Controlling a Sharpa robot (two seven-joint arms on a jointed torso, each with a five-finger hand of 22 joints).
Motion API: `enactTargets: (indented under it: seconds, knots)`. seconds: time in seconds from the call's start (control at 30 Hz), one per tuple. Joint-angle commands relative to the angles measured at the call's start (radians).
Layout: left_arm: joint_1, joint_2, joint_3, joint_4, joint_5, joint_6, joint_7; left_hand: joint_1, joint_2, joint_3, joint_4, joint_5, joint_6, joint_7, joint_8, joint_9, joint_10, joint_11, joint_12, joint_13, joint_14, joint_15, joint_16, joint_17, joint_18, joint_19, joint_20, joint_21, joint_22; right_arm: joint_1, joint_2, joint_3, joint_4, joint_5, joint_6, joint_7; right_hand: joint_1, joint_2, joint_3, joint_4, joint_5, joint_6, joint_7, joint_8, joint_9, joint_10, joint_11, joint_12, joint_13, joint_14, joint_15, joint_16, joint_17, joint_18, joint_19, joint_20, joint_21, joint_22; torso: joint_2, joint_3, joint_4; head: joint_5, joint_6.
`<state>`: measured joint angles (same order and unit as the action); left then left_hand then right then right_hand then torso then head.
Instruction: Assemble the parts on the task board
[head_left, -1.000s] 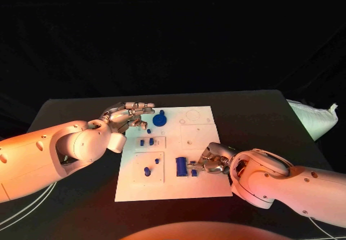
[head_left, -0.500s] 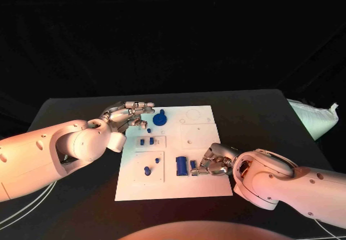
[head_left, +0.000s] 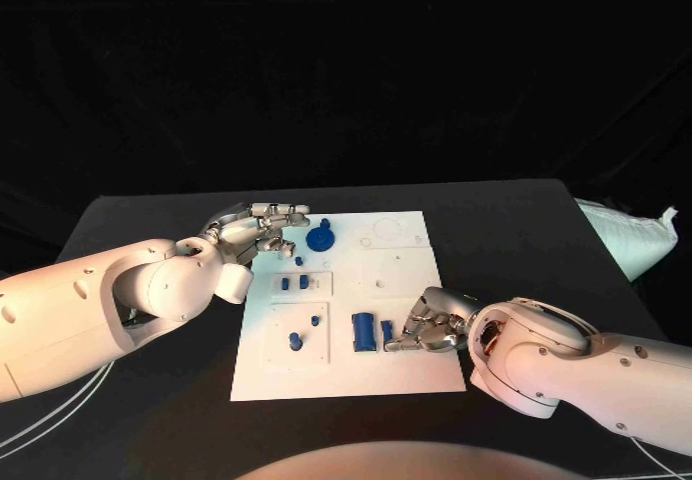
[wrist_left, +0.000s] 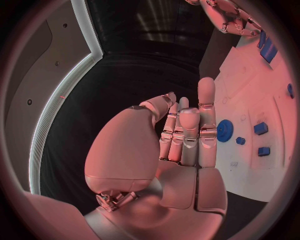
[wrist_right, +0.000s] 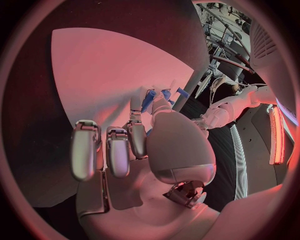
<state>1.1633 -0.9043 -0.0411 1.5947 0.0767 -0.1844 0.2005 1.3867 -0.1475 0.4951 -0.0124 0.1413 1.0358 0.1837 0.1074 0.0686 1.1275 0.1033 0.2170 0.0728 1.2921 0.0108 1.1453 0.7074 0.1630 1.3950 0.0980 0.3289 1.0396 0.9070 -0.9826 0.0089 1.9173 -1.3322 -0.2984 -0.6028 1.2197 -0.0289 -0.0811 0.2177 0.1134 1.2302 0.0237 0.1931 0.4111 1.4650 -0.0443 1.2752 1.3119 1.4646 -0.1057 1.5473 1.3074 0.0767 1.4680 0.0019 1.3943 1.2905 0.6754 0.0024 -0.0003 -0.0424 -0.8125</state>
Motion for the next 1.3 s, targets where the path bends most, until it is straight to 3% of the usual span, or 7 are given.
enactTargets:
  seconds: [0.03, 0.33, 0.6, 0.8, 1.03, 1.2, 1.3]
  knots:
    - [0.000, 0.002, 0.000, 0.000, -0.005, 0.018, 0.003, -0.001, 0.009, -0.001, -0.006, 0.004, -0.007, -0.003, 0.004, -0.002, -0.008, -0.001, 0.003, -0.001, -0.008, -0.001, -0.003, -0.001, 0.013, -0.005, 0.000, -0.004, 0.002, -0.001, 0.007, -0.001, -0.016, -0.014, 0.020, 0.007, 0.008, 0.012, -0.002, -0.002, -0.002, -0.003, 0.000, 0.005, 0.001, 0.045, -0.005, 0.001, 0.106, 0.101, -0.005, 0.006, 0.240, -0.017, 0.011, -0.006, 0.004, 0.003, 0.000, -0.0001, 0.0015, -0.001, -0.001]
    - [0.000, 0.003, 0.000, -0.001, -0.005, 0.019, 0.001, -0.001, 0.009, -0.001, -0.006, 0.004, -0.007, -0.003, 0.004, -0.002, -0.008, -0.001, 0.003, -0.001, -0.008, -0.001, -0.003, -0.001, 0.013, -0.005, 0.000, -0.004, 0.002, -0.006, 0.040, -0.001, -0.054, -0.004, 0.023, 0.010, 0.015, 0.019, -0.005, -0.004, -0.003, -0.004, -0.001, 0.006, 0.003, 0.045, -0.005, 0.001, 0.106, 0.101, -0.005, 0.005, 0.238, -0.017, 0.011, -0.006, 0.004, 0.002, 0.003, 0.0029, 0.0060, 0.003, 0.000]
    - [0.000, 0.003, 0.000, -0.006, -0.005, 0.018, 0.002, 0.000, 0.011, 0.000, -0.007, 0.004, -0.008, -0.003, 0.004, -0.002, -0.009, -0.001, 0.004, -0.001, -0.010, 0.000, -0.003, -0.001, 0.013, -0.007, 0.000, -0.004, 0.002, -0.006, 0.010, 0.007, -0.031, 0.045, -0.065, 0.073, -0.007, 0.004, -0.042, 0.010, 0.017, -0.021, 0.007, -0.002, 0.002, 0.032, 0.001, -0.044, 0.086, 0.097, 0.000, -0.007, 0.222, -0.012, 0.001, -0.003, -0.013, -0.022, 0.002, 0.0036, 0.0038, 0.001, 0.006]
    - [-0.001, 0.004, -0.003, -0.021, -0.004, 0.017, 0.012, -0.008, 0.010, -0.004, -0.004, 0.003, -0.008, -0.002, 0.005, -0.001, -0.011, 0.000, 0.007, -0.001, -0.012, 0.001, -0.002, -0.004, 0.012, -0.010, 0.001, -0.004, 0.002, 0.029, -0.028, 0.016, -0.047, 0.279, -0.146, 0.288, 0.008, 0.003, -0.071, 0.016, 0.034, -0.112, 0.041, -0.054, -0.017, -0.007, 0.029, -0.154, 0.032, 0.089, 0.021, -0.032, 0.190, -0.002, -0.021, 0.013, -0.049, -0.073, -0.005, 0.0018, 0.0027, -0.004, 0.017]
    - [-0.008, 0.015, -0.007, -0.056, 0.016, 0.004, 0.042, -0.037, 0.004, -0.027, 0.010, -0.003, -0.009, -0.003, 0.007, -0.001, -0.013, 0.000, 0.014, -0.001, -0.015, 0.003, 0.002, -0.007, 0.012, -0.014, 0.005, -0.006, 0.001, 0.093, -0.024, 0.018, -0.157, 0.612, -0.196, 0.566, 0.096, 0.021, -0.076, -0.033, 0.052, -0.174, 0.071, -0.096, -0.043, -0.069, 0.055, -0.310, -0.053, 0.081, 0.044, -0.062, 0.157, 0.010, -0.044, 0.036, -0.097, -0.134, -0.029, -0.0046, 0.0032, -0.010, 0.036]
    - [-0.017, 0.036, -0.008, -0.093, 0.060, -0.039, 0.096, -0.069, -0.006, -0.064, 0.028, -0.011, -0.005, -0.007, 0.013, 0.001, -0.010, -0.002, 0.023, 0.001, -0.026, 0.005, -0.004, -0.027, 0.013, -0.019, 0.008, -0.011, -0.002, 0.111, 0.020, 0.018, -0.260, 0.829, -0.202, 0.737, 0.157, 0.056, -0.078, -0.066, 0.058, -0.203, 0.092, -0.112, -0.068, -0.255, 0.072, -0.768, -0.329, -0.008, 0.058, -0.319, -0.111, 0.073, -0.190, 0.051, -0.369, -0.474, -0.054, -0.0103, -0.0007, -0.003, 0.059]
    - [-0.023, 0.055, -0.008, -0.122, 0.085, -0.077, 0.138, -0.090, -0.019, -0.118, 0.043, -0.010, 0.002, -0.019, 0.020, 0.001, -0.010, -0.008, 0.031, 0.001, -0.130, 0.004, -0.116, -0.189, 0.016, -0.073, 0.011, -0.050, -0.025, 0.118, 0.060, 0.019, -0.336, 0.946, -0.186, 0.818, 0.198, 0.081, -0.073, -0.081, 0.054, -0.218, 0.109, -0.121, -0.084, -0.305, 0.090, -0.899, -0.462, -0.110, 0.075, -0.626, -0.382, 0.109, -0.292, 0.064, -0.593, -0.709, -0.066, -0.0111, -0.0034, 0.001, 0.085]
